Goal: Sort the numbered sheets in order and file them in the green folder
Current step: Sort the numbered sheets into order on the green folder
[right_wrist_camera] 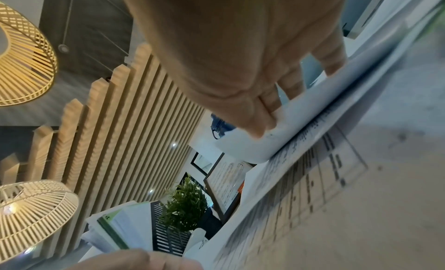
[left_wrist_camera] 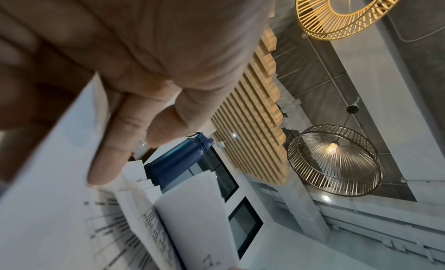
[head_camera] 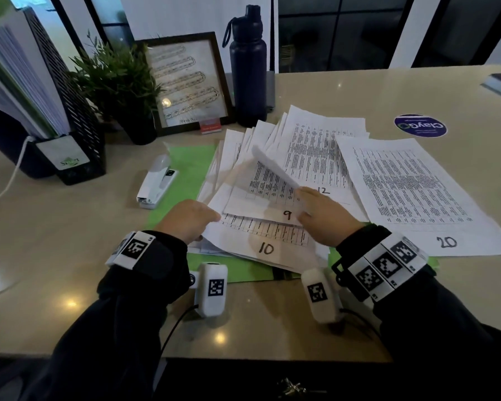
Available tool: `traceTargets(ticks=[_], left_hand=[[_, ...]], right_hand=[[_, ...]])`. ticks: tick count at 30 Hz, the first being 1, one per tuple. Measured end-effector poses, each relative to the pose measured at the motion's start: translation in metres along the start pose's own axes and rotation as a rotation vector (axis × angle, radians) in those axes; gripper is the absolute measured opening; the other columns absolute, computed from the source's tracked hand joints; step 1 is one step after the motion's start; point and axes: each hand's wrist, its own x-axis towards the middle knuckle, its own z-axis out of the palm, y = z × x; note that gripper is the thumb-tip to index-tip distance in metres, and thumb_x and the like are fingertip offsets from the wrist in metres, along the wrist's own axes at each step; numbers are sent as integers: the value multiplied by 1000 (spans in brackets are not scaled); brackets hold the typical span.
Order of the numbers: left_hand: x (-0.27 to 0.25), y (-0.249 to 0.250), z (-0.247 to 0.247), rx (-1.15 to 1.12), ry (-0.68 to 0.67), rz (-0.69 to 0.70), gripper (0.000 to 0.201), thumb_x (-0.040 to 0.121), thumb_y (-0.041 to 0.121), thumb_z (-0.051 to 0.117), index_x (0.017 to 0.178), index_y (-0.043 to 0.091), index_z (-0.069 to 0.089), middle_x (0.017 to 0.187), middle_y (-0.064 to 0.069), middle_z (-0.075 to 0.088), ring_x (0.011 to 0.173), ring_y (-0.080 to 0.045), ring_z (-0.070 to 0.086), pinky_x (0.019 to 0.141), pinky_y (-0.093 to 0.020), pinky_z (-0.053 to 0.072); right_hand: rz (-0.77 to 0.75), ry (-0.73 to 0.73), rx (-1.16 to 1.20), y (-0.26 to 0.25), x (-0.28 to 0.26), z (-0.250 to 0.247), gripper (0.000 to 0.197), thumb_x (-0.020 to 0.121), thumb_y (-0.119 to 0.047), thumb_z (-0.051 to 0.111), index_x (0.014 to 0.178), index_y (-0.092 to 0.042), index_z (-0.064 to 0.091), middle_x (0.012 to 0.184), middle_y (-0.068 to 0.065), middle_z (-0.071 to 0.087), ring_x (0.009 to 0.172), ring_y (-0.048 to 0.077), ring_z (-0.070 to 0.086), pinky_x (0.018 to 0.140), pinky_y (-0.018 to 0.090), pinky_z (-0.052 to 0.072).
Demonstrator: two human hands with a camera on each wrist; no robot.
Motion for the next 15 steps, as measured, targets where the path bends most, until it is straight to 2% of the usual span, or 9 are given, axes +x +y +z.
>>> traceTargets(ticks=[2,3,6,8,9,11,13,15], left_hand=[[1,0,0,29,-11,6,28,92,17,53,109,-2,65,105,-10,57,83,-30,59,84,-36,48],[2,0,0,32,-11,7,28,91,18,54,108,-2,65,104,-11,57,83,-31,59,83,-34,48],[3,-4,0,-11,0,-13,29,88,24,57,107,5,67,106,-7,61,83,-26,60,85,-35,47],[4,-5,0,-14,-6,-10,30,87,27,58,109,8,66,112,-6,62,84,-22,61,81,-33,46],[4,-4,0,-17,-7,-3,31,87,27,58,110,8,66,113,-6,62,86,-21,60,77,-30,45],[4,-3,1,-24,-15,11,31,88,26,58,111,7,65,115,-7,62,89,-20,59,67,-25,43],[4,-1,2,-40,-22,24,30,89,25,57,110,6,65,116,-6,61,92,-20,57,61,-20,40],[4,-2,1,-62,-18,31,30,89,25,57,111,7,65,121,-6,59,96,-19,55,60,-18,39]], right_hand=[[21,91,101,2,-1,-3,45,97,-12,34,142,-8,33,140,11,39,106,25,51,82,27,40],[30,134,166,3,-2,-4,44,98,-11,35,141,-9,35,137,11,41,100,24,53,78,27,39],[61,253,339,8,-2,-6,42,97,-9,38,139,-9,40,136,11,43,96,22,55,77,28,42],[63,281,338,11,-2,-5,44,95,-12,44,139,-11,40,137,8,43,97,19,53,77,25,41],[45,260,309,11,-2,-6,46,94,-15,48,139,-12,41,137,6,43,98,18,53,77,22,41],[3,120,192,7,-1,-7,51,89,-21,56,138,-11,42,136,5,42,101,17,52,76,17,43],[-26,-46,-12,2,5,-6,58,84,-27,62,136,-9,42,137,7,39,109,18,49,87,24,47],[-13,-104,-169,-3,12,-3,60,82,-31,63,134,-10,42,139,9,37,117,23,46,95,32,45]])
